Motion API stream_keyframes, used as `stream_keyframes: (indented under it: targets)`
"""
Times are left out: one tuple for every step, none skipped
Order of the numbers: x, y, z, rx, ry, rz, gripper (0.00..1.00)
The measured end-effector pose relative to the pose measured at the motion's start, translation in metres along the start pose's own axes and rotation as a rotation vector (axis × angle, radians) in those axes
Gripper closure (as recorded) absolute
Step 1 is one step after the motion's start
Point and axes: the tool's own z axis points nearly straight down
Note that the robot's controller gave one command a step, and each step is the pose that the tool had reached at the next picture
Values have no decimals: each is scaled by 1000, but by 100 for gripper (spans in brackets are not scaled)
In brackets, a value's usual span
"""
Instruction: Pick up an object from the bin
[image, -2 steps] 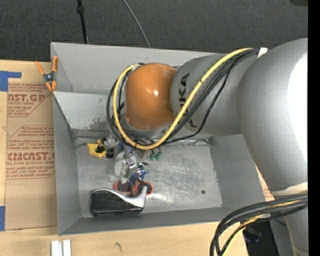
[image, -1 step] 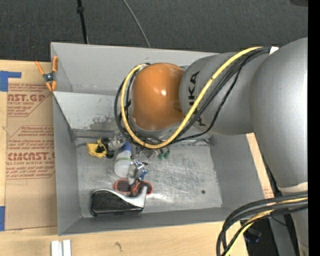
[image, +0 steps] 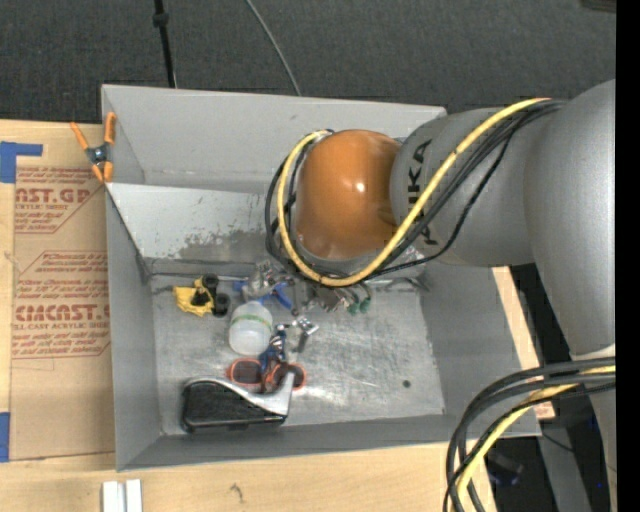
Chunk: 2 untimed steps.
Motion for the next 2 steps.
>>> stream_keyframes:
  targets:
    - [1, -10, 19, 0, 2, 197, 0]
    - [-8, -8, 30, 3, -11, -28, 0]
